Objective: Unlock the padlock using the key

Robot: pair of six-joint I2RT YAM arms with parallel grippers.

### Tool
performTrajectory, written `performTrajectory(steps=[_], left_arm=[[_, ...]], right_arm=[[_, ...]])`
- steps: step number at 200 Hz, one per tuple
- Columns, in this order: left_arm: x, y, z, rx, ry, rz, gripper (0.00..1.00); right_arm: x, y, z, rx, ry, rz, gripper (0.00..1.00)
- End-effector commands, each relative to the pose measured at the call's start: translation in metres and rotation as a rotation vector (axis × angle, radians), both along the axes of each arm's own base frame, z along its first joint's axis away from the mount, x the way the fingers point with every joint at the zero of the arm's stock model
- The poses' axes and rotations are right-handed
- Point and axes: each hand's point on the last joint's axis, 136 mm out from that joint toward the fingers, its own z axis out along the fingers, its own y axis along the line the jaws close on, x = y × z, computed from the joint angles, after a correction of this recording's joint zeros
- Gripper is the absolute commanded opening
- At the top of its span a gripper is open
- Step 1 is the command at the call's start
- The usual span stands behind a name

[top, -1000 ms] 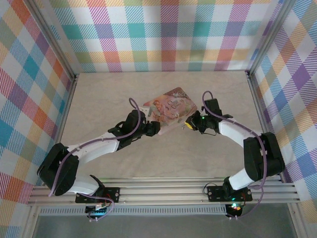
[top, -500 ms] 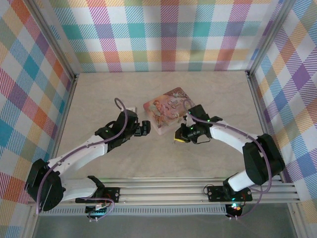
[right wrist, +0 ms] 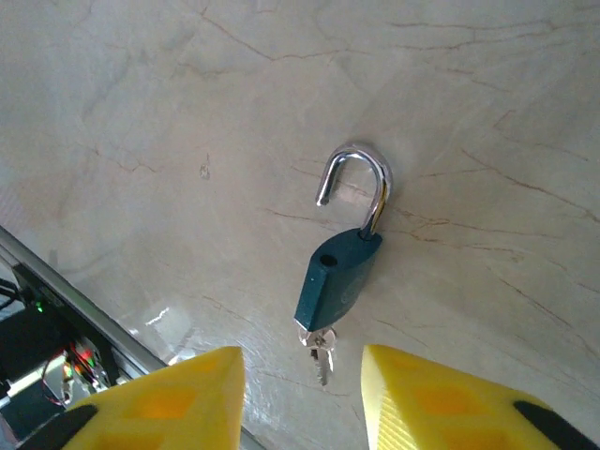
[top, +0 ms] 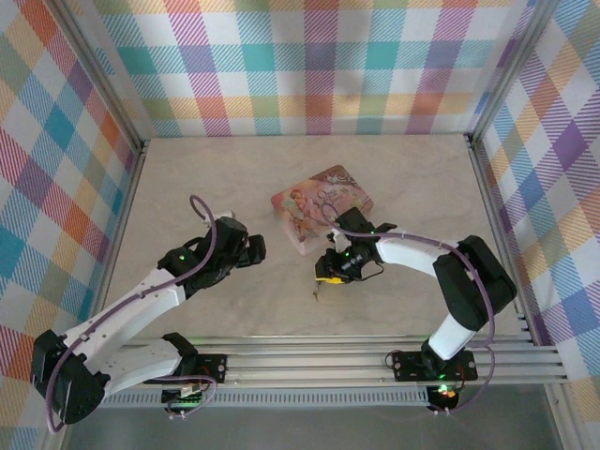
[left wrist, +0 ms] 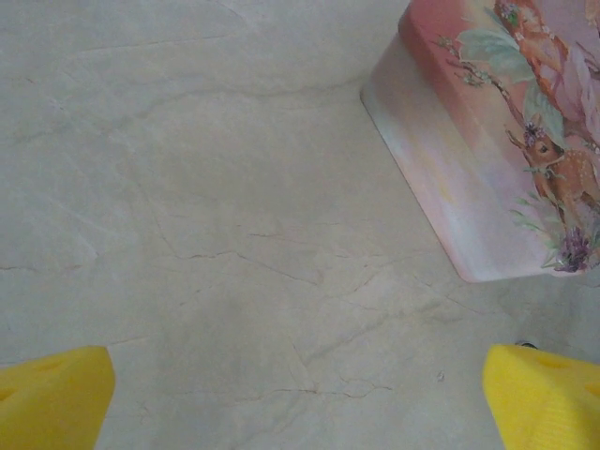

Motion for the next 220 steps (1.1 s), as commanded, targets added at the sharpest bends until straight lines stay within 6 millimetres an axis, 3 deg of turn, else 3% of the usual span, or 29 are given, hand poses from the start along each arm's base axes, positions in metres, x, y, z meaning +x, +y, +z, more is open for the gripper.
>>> performTrajectory(steps=[1,23,52,67,89,113,135,158,175,208,220], left_arm=[[-0.004,0.013,-0.005,0.034,0.022,0.042,1.0],[0.002,0.015,0.006,0.075,-0.008,0.029,1.0],[0.018,0.021,0.037,0.191,-0.108,-0.028,1.0],[0.031,0.025,0.053,0.262,-0.172,-0.055,1.0],[0.05,0.046,0.068,0.34,-0.247,0.001,1.0],[0.069,0.065,0.067,0.319,-0.32,0.029,1.0],[0.082,0.081,0.067,0.402,-0.396,0.051,1.0],[0.091,0.097,0.058,0.405,-0.396,0.08,1.0],[0.097,0.107,0.051,0.319,-0.437,0.109,1.0],[0.105,0.141,0.025,0.05,-0.505,0.281,1.0],[0.107,0.143,0.015,-0.011,-0.524,0.279,1.0]], right_arm=[[0.001,-0.002,0.012,0.004,-0.055,0.013,0.47],[0.009,-0.008,0.029,-0.018,-0.121,0.011,0.54],[0.037,-0.03,0.07,-0.07,-0.295,-0.024,0.62],[0.056,-0.053,0.093,-0.125,-0.408,-0.073,0.67],[0.086,-0.095,0.124,-0.225,-0.595,-0.188,0.81],[0.117,-0.146,0.159,-0.316,-0.783,-0.365,1.0],[0.138,-0.176,0.182,-0.388,-0.983,-0.412,1.0],[0.154,-0.209,0.184,-0.521,-1.092,-0.479,1.0],[0.162,-0.232,0.172,-0.631,-1.12,-0.513,1.0],[0.176,-0.255,0.138,-0.609,-1.089,-0.571,1.0],[0.18,-0.262,0.13,-0.584,-1.092,-0.608,1.0]])
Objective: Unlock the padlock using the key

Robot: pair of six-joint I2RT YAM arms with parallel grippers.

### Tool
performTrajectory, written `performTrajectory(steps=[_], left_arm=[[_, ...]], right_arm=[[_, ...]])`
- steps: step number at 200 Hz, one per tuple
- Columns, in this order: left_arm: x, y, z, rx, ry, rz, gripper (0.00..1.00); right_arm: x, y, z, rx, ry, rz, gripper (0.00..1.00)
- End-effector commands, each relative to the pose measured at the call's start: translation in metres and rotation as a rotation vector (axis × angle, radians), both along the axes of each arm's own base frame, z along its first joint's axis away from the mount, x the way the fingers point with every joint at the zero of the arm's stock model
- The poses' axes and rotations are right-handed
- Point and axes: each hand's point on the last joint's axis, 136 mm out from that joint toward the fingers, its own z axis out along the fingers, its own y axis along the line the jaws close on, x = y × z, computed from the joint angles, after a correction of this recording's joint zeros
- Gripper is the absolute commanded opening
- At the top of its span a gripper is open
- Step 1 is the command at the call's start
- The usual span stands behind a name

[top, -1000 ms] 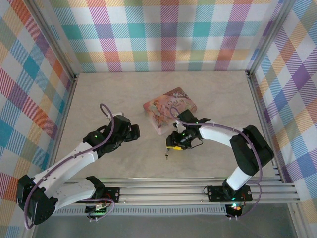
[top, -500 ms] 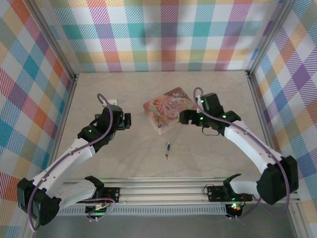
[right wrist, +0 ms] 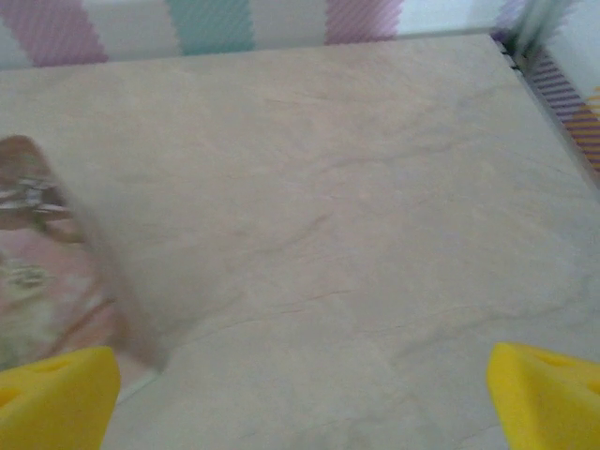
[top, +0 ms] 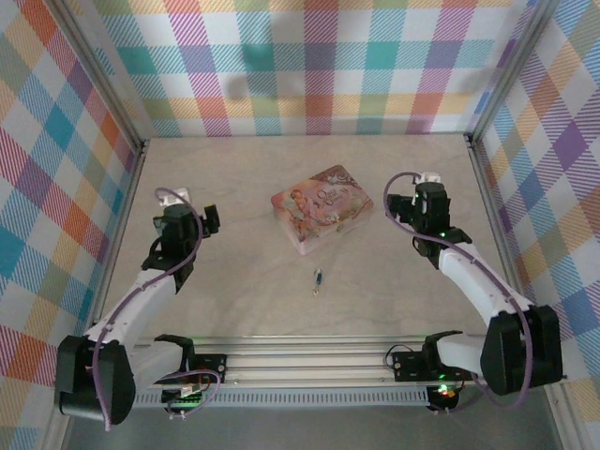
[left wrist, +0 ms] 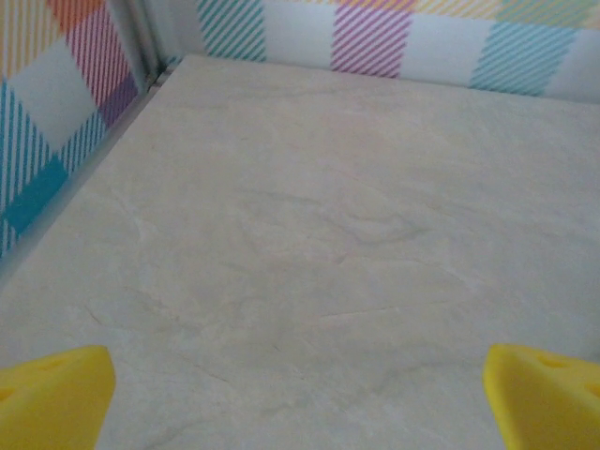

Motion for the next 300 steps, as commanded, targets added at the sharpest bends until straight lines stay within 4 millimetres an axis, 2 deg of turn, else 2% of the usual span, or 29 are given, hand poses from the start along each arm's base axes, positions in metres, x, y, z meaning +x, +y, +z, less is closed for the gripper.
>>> performTrajectory(steps=[1,27,56,58,84,126,160,193,230,237,244,255,300], left_arm=[[0.014,-0.001,0.006,-0.201,-0.166,-0.023,1.0],[0.025,-0.02,-0.014,-0.104,-0.069,-0.179,1.0],[0.037,-0.03,-0.032,-0.063,-0.047,-0.259,1.0],[0.037,-0.031,-0.034,-0.058,-0.036,-0.268,1.0],[0.051,-0.035,-0.033,-0.026,-0.037,-0.298,1.0],[0.071,-0.044,-0.031,-0.036,-0.04,-0.352,1.0],[0.079,-0.05,-0.034,-0.055,-0.002,-0.378,1.0],[0.069,-0.058,-0.037,-0.085,0.02,-0.417,1.0],[0.05,-0.04,-0.036,-0.066,0.009,-0.308,1.0],[0.048,-0.037,-0.036,-0.058,0.007,-0.297,1.0],[0.047,-0.035,-0.038,-0.051,0.01,-0.287,1.0],[0.045,-0.031,-0.044,-0.04,0.026,-0.265,1.0],[0.032,-0.03,-0.07,-0.07,0.039,-0.236,1.0]], right_arm=[[0.018,-0.017,0.005,0.025,-0.118,-0.041,1.0],[0.028,-0.025,-0.007,0.038,-0.189,-0.021,1.0],[0.036,-0.029,-0.019,0.053,-0.237,0.008,1.0],[0.038,-0.028,-0.015,0.054,-0.258,0.012,1.0],[0.049,-0.02,-0.015,0.047,-0.3,0.075,1.0],[0.058,-0.028,-0.033,0.085,-0.349,0.038,1.0],[0.064,-0.022,-0.039,0.081,-0.301,0.077,1.0],[0.056,-0.02,-0.029,0.047,-0.285,0.106,1.0],[0.047,-0.016,-0.012,0.061,-0.282,0.125,1.0],[0.046,-0.014,-0.012,0.058,-0.255,0.141,1.0],[0.042,-0.012,-0.022,0.052,-0.189,0.159,1.0],[0.035,-0.01,-0.027,0.051,-0.154,0.174,1.0],[0.019,-0.01,-0.023,0.048,-0.205,0.181,1.0]])
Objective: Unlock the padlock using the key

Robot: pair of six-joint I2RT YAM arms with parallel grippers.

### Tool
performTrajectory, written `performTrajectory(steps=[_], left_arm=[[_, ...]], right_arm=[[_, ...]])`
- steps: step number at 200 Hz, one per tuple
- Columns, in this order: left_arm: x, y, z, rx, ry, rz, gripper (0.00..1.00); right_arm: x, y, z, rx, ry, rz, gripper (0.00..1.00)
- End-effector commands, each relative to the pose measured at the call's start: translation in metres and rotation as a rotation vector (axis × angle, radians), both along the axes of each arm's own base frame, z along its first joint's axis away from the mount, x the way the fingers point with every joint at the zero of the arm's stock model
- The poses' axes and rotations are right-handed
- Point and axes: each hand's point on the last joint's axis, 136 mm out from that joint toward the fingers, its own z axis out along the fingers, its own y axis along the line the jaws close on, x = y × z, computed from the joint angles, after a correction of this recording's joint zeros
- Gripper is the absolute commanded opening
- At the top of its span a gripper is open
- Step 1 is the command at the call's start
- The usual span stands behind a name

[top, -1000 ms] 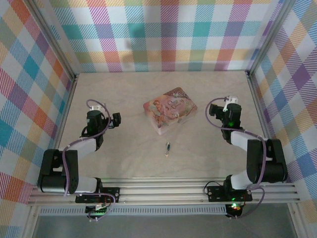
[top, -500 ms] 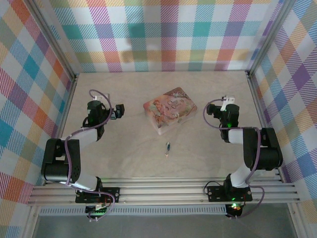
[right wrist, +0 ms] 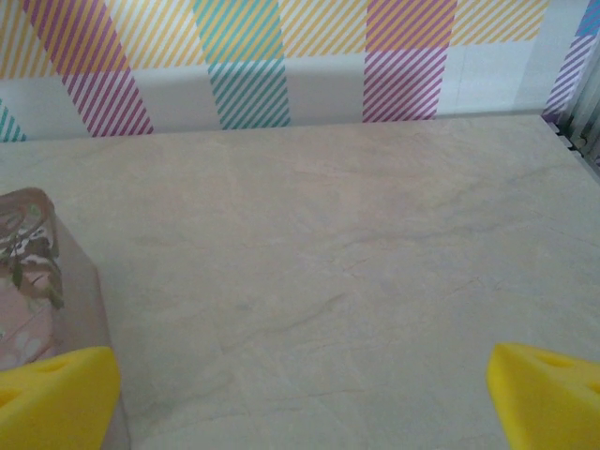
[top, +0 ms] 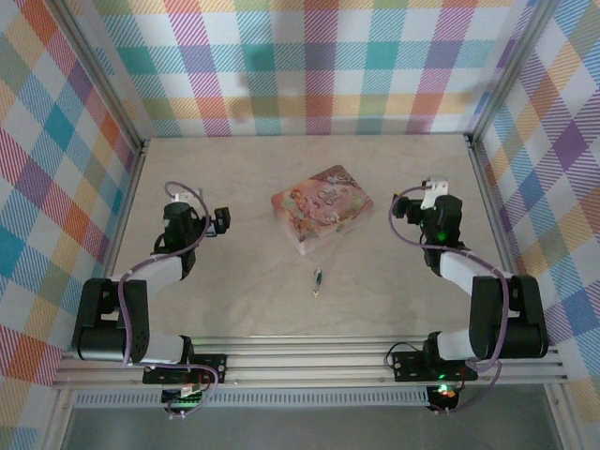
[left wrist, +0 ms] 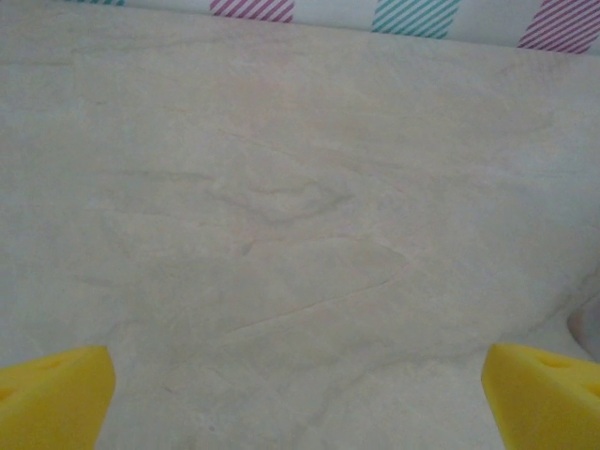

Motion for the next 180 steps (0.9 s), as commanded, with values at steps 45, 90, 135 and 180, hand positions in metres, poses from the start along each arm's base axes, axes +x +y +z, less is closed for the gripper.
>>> performTrajectory(steps=[45,90,135,180], left_arm=[[-0.007,0.005,-0.011,0.025,-0.067,0.032,1.0],[0.004,0.002,-0.038,0.04,-0.037,0.011,1.0],[0.003,0.002,-0.039,0.04,-0.046,0.014,1.0],[0.003,0.003,-0.038,0.04,-0.048,0.014,1.0]], right_arm=[[-0.025,-0.002,-0.026,0.007,0.071,0.002,1.0],[-0.027,-0.012,-0.034,0.024,-0.013,-0.059,1.0],[-0.014,-0.013,-0.061,0.022,0.017,-0.07,1.0],[-0.015,-0.012,-0.062,0.016,0.042,-0.072,1.0]])
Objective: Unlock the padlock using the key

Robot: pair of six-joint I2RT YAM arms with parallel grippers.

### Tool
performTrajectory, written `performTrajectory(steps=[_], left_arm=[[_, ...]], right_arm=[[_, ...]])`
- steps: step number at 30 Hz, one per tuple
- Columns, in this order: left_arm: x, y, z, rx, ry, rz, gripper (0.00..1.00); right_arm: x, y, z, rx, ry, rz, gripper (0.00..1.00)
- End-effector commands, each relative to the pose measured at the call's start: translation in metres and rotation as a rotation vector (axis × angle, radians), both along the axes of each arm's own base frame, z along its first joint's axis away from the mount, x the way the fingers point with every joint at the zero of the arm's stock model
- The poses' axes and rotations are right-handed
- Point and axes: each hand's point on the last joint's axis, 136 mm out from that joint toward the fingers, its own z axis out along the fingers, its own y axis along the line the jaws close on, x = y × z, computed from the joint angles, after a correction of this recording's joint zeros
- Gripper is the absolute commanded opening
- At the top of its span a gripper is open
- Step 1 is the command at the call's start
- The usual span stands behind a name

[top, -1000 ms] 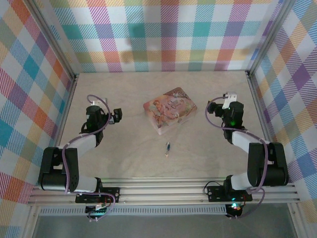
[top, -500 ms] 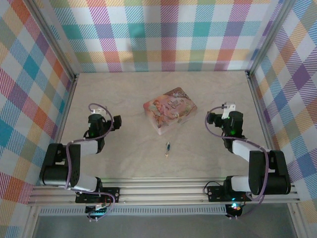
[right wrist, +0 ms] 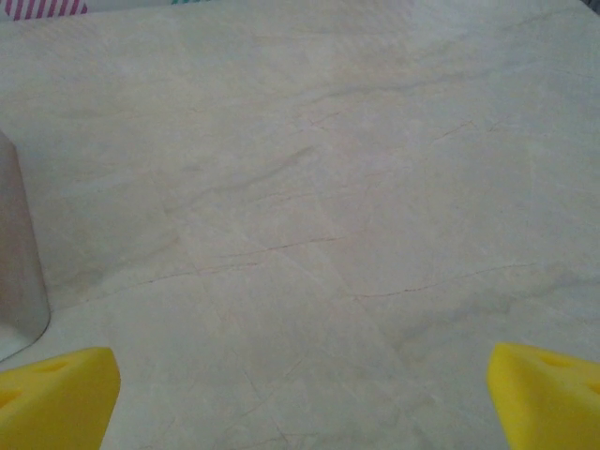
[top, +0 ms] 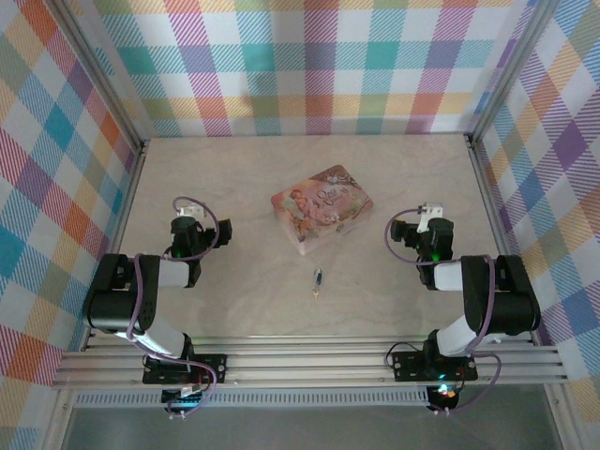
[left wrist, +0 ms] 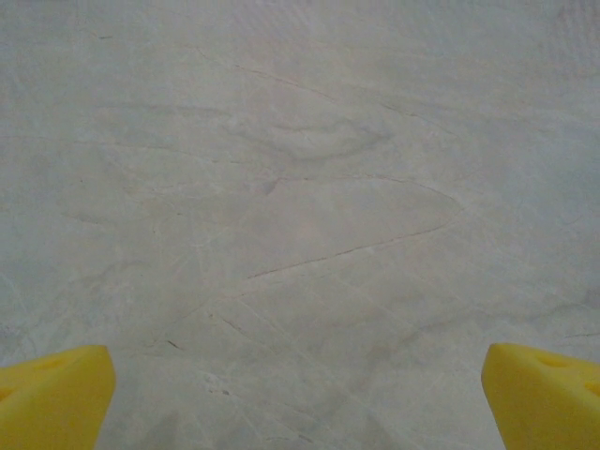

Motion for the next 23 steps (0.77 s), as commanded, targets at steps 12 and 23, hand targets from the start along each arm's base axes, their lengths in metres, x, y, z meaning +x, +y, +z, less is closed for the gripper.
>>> performTrajectory(steps=[12,23], left_arm=[[0.004,-0.001,0.008,0.015,-0.036,-0.004,1.0],[0.004,-0.001,0.008,0.017,-0.034,-0.004,1.0]], right_arm=[[0.011,0.0,0.02,-0.001,-0.072,-0.009,1.0],[0.013,0.012,0.019,-0.002,-0.059,0.06,1.0]])
